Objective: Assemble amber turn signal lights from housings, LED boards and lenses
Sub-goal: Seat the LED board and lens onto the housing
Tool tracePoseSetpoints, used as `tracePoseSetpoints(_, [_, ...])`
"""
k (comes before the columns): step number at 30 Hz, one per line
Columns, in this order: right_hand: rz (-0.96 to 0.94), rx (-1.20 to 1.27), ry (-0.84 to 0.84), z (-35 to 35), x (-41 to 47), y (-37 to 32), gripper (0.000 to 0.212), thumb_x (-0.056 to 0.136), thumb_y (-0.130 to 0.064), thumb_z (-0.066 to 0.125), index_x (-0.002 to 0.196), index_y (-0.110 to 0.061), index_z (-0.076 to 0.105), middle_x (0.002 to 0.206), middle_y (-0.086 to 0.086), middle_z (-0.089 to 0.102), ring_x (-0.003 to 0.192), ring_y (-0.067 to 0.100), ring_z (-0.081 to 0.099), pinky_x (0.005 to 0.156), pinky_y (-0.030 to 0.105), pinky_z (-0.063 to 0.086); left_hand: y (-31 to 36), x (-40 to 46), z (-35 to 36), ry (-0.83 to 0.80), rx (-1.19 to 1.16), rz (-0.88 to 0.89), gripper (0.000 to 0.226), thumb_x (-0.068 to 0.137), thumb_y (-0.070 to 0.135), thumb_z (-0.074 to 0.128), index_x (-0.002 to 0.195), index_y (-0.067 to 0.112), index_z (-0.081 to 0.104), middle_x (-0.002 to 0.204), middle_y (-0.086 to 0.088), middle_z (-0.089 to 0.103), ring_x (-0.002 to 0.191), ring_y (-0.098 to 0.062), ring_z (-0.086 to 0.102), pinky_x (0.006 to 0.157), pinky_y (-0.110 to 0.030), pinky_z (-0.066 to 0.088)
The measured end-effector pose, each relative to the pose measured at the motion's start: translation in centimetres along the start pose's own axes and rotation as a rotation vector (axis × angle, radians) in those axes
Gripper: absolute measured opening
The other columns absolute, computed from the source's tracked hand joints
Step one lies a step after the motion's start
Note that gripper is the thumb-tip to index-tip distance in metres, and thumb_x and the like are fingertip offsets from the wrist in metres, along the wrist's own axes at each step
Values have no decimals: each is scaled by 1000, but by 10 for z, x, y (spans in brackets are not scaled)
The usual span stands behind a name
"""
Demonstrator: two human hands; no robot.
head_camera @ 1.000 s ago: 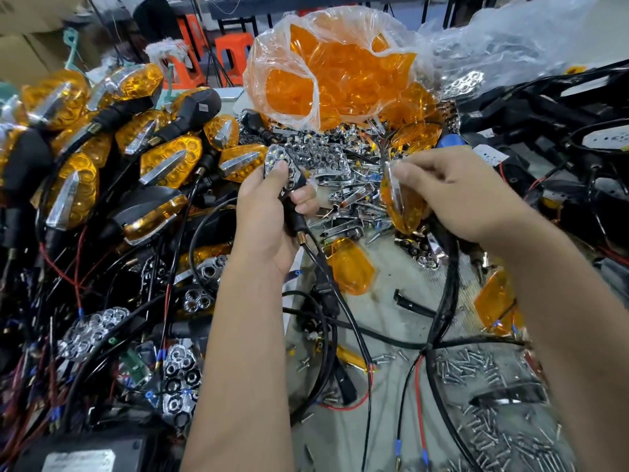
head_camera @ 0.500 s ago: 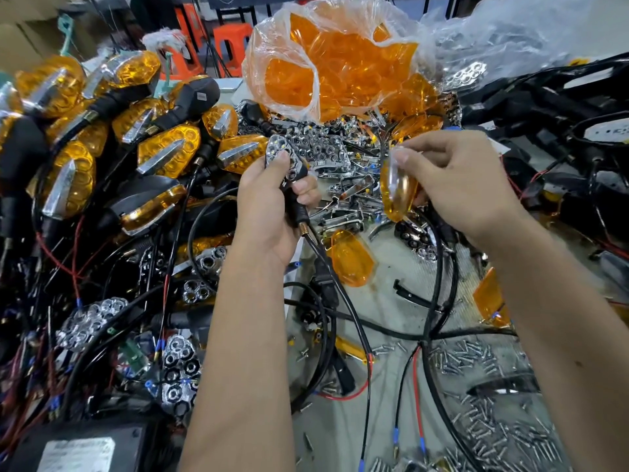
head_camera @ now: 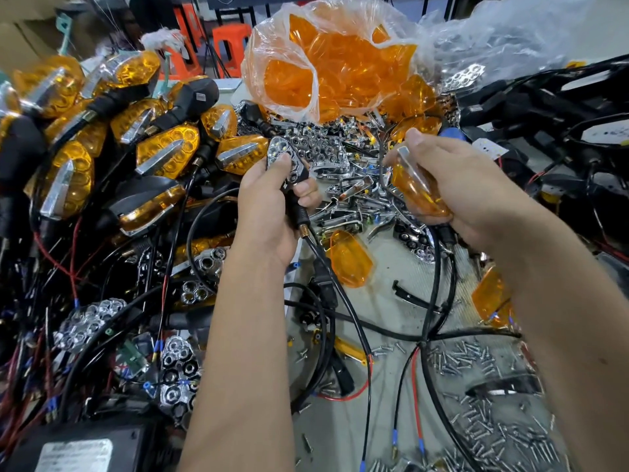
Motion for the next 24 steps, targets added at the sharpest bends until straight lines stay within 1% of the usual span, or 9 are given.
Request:
tracePoseSetpoints(4, [34, -168, -75, 0, -2, 2, 29, 100, -51, 61, 111, -27, 71, 82, -3, 62, 58, 8, 53, 50, 20, 39, -1, 0, 0, -4, 2, 1, 9, 108, 6, 43, 114, 9, 37, 89, -9, 41, 52, -12, 41, 47, -23, 36])
tracePoseSetpoints(6, [41, -212, -110, -1, -3, 3, 20, 98, -44, 67, 113, -32, 70, 95, -6, 73, 71, 8, 59, 57, 23, 43, -1, -1, 0, -4, 12, 0, 8, 108, 6, 43, 114, 8, 38, 90, -9, 42, 52, -12, 41, 47, -23, 36])
tracePoseSetpoints(7, [39, -202, -133, -1, -4, 3, 18, 98, -37, 70, 115, -32, 71, 103, -2, 76, 76, 11, 60, 61, 26, 44, -1, -1, 0, -3, 17, -2, 8, 108, 6, 43, 114, 8, 38, 90, -9, 42, 52, -12, 41, 48, -23, 36])
tracePoseSetpoints(10, [-10, -180, -225, 0, -6, 2, 26, 94, -22, 76, 117, -33, 72, 105, -1, 77, 76, 11, 63, 64, 27, 48, -2, -2, 2, 0, 16, -6, 9, 109, 5, 43, 115, 6, 37, 89, -9, 41, 51, -12, 40, 47, -23, 35])
tracePoseSetpoints(12, [-75, -199, -243, -2, -7, 0, 34, 87, -23, 82, 117, -37, 73, 104, -2, 75, 82, 12, 66, 67, 26, 50, -3, -2, 4, -2, 20, -8, 11, 109, 5, 43, 117, 6, 37, 93, -10, 39, 51, -12, 40, 47, -23, 35])
tracePoseSetpoints(15, [-185, -163, -85, -11, -2, -4, 29, 85, -20, 82, 109, -35, 76, 101, 6, 73, 82, 17, 66, 70, 28, 52, -8, -3, 11, -31, 66, -11, 9, 109, 6, 43, 116, 8, 38, 90, -9, 38, 53, -12, 39, 46, -22, 35])
tracePoseSetpoints(18, [-221, 12, 76, -26, 2, -6, 26, 85, -18, 77, 109, -27, 77, 79, -2, 65, 62, 9, 60, 48, 17, 41, -15, -6, 22, -67, 105, -27, 4, 109, 5, 43, 107, 8, 40, 85, -7, 40, 55, -12, 38, 45, -22, 34])
tracePoseSetpoints(21, [-290, 65, 244, -43, 1, -7, 22, 86, -16, 75, 107, -25, 76, 79, -1, 59, 61, 6, 54, 45, 17, 37, -21, -9, 27, -78, 116, -40, 17, 109, 4, 43, 94, 11, 39, 83, -5, 38, 54, -12, 39, 45, -22, 33])
tracePoseSetpoints(24, [-266, 27, 374, -57, -1, -5, 20, 87, -16, 76, 105, -25, 74, 81, 6, 60, 63, 11, 52, 47, 20, 37, -23, -9, 29, -80, 91, -59, 10, 109, 3, 44, 101, 8, 40, 88, -7, 36, 55, -12, 38, 46, -22, 35])
Point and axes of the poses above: each hand's wrist, its own x-axis towards the middle knuckle, its own z-axis out of the palm, y = z × x, the point moved 3 cm from there along x, towards the middle knuckle
